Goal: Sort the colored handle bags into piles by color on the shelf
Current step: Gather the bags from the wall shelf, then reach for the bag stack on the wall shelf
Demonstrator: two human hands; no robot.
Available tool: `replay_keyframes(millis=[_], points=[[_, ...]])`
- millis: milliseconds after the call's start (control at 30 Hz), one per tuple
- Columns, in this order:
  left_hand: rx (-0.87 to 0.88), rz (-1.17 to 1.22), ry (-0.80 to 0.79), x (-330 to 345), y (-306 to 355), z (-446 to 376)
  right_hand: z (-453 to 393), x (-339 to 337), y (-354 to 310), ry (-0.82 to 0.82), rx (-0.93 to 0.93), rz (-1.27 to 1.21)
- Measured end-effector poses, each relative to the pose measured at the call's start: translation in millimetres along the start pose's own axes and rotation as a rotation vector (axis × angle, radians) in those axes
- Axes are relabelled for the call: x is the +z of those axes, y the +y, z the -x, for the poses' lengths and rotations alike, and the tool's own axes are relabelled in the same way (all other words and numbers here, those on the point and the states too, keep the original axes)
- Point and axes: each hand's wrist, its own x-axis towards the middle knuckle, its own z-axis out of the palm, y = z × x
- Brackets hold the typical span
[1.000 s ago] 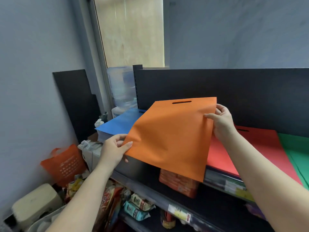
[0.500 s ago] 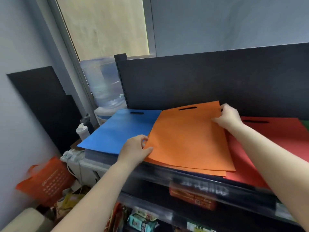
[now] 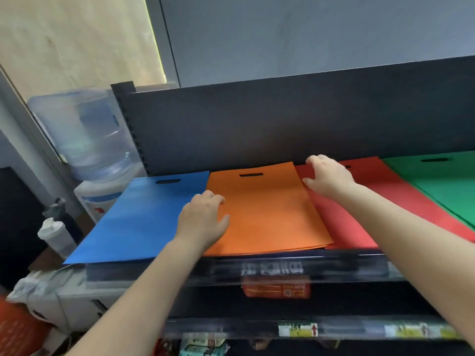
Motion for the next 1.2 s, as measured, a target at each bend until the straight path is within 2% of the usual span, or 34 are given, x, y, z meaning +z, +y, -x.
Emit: replay_keyframes(millis=[100, 200, 367, 667, 867, 1200], points=[[0.157, -0.061, 0.02, -4, 22, -21, 24, -22, 2, 0.035, -0.029, 0.226], [0.329, -0.079, 0.055, -6, 56, -43, 51, -44, 9, 0.007, 0.023, 0.433], [0.506, -0.138, 0.049, -5, 130, -69, 98, -80, 42, -0.058, 0.164, 0.578], [0.718, -0.127, 0.078, 4, 302, -77, 183, -161, 165, -0.084, 0.433, 0.686], [0.803, -0.057, 0.085, 19, 435, -64, 242, -217, 258, -0.05, 0.54, 0.766], [1.002, 0.096, 0.022, 48, 626, -37, 328, -274, 386, -0.038, 0.778, 0.738]])
